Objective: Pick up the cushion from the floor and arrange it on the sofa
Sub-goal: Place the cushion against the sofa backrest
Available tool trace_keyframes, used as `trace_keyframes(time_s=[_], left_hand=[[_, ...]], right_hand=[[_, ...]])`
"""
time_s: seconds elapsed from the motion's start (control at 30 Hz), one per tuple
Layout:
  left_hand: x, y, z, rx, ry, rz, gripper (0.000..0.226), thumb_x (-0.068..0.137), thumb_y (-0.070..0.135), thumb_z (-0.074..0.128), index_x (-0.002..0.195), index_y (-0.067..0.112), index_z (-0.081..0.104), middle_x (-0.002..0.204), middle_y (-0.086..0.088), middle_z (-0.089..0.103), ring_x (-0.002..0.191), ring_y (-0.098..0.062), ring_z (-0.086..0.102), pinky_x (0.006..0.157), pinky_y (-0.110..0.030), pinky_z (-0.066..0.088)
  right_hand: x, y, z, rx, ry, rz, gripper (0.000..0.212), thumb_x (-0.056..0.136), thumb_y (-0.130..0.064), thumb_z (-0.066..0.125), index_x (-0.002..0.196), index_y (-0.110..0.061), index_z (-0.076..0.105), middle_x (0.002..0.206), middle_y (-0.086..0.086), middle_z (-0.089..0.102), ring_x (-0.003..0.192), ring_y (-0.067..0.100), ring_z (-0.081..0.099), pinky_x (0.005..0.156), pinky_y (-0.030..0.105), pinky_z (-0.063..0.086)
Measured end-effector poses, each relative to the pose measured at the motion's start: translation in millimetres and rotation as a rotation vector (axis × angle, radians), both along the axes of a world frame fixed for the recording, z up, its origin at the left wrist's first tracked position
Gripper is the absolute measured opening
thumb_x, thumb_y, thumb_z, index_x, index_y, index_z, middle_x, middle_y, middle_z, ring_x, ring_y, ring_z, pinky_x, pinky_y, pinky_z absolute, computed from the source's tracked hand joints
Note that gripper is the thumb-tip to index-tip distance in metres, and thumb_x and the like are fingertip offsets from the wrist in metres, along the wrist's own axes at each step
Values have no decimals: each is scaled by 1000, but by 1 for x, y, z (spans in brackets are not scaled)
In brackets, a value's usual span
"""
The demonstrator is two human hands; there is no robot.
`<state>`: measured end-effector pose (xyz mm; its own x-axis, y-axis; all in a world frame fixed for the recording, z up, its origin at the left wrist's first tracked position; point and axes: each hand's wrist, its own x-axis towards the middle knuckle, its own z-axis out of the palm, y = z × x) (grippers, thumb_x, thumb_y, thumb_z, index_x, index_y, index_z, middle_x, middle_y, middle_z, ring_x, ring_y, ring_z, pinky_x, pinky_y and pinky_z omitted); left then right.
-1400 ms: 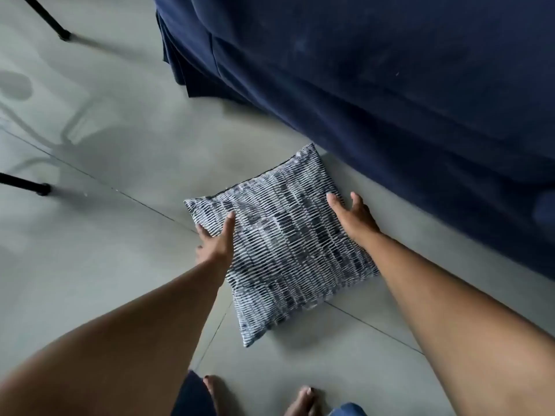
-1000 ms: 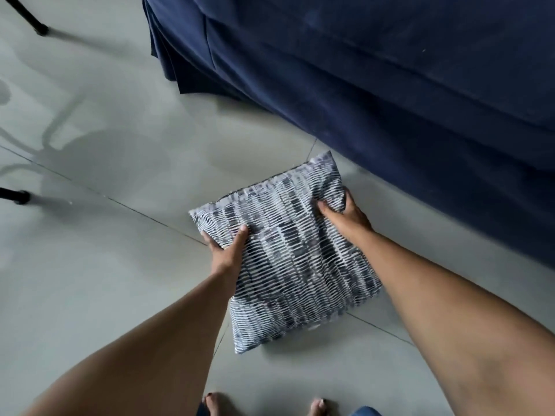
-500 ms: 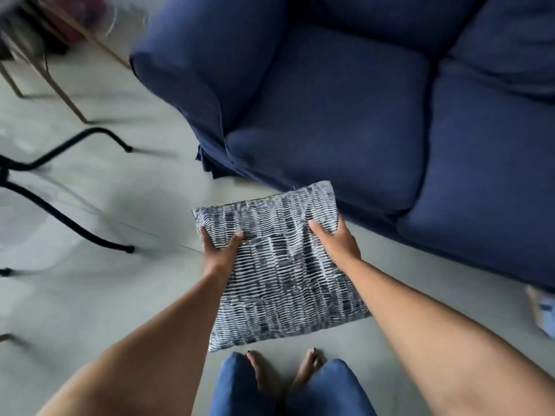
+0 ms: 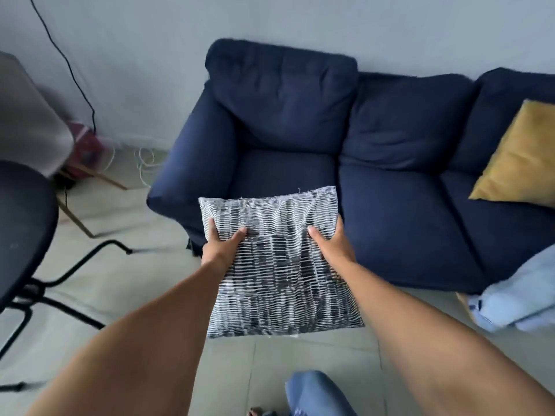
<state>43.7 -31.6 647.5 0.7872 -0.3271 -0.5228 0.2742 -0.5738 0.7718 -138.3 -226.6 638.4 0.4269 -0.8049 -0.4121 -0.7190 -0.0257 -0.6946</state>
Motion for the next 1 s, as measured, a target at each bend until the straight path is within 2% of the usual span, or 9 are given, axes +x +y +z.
trace_keyframes(time_s=[0.07,0.2,0.33,0.47,0.6,0.7,0.8,0.9,1.0], left_hand=[[6,-21,14,6,-30,-26,104,71,73,66,153,49,7,148,-10,50,124,-34,57,101,-42,48],[29,-73,35,4,-87,-66,95,78,72,59,154,48,8,150,-11,48,123,-36,57,98,-42,47],[61,-140,46,-4,-124,-58,95,80,71,59,154,49,5,153,-12,41,124,-36,55,92,-41,46],[82,-181,51,0,-139,-62,97,82,66,60,155,46,0,154,-12,40,126,-37,53,95,-46,46],[126,-234,61,-8,-137,-19,104,83,64,61,156,38,-9,155,-12,41,129,-37,52,87,-42,43],[154,-262,60,-44,-105,3,108,83,62,64,156,36,-11,156,-8,41,130,-36,51,91,-41,43],[192,-286,54,-80,-67,-8,109,85,52,67,156,31,-13,157,-5,39,131,-34,51,97,-40,44],[235,-309,43,-99,-34,-61,101,85,46,70,158,30,3,155,-4,43,131,-33,51,108,-47,42],[280,-336,27,-148,-32,-105,77,86,37,72,150,28,29,140,-2,57,117,-27,59,103,-47,47]], right_hand=[[1,-14,11,-7,-37,-24,103,82,-76,56,160,-38,0,164,1,34,137,33,49,98,44,44],[18,-58,25,15,-132,-42,98,87,-68,58,160,-40,0,167,-1,26,144,33,40,109,49,38],[48,-119,30,12,-214,-69,94,91,-62,58,160,-39,-2,169,-1,21,144,33,39,107,49,40],[65,-153,32,13,-282,-101,97,90,-58,62,160,-37,-1,169,-1,17,148,32,33,110,50,37],[98,-212,44,38,-348,-158,102,86,-59,67,161,-35,1,168,0,21,149,32,32,113,52,35],[124,-247,46,55,-385,-206,102,86,-57,69,161,-32,5,169,0,19,149,31,32,114,52,35],[157,-274,42,89,-413,-231,92,87,-47,72,160,-25,20,162,-1,34,144,27,40,111,45,39],[188,-299,34,96,-405,-216,64,87,-37,76,142,-26,45,142,-3,55,123,21,55,94,35,43],[221,-323,24,83,-399,-245,53,86,-35,76,132,-24,53,129,-3,63,112,19,61,92,36,47]])
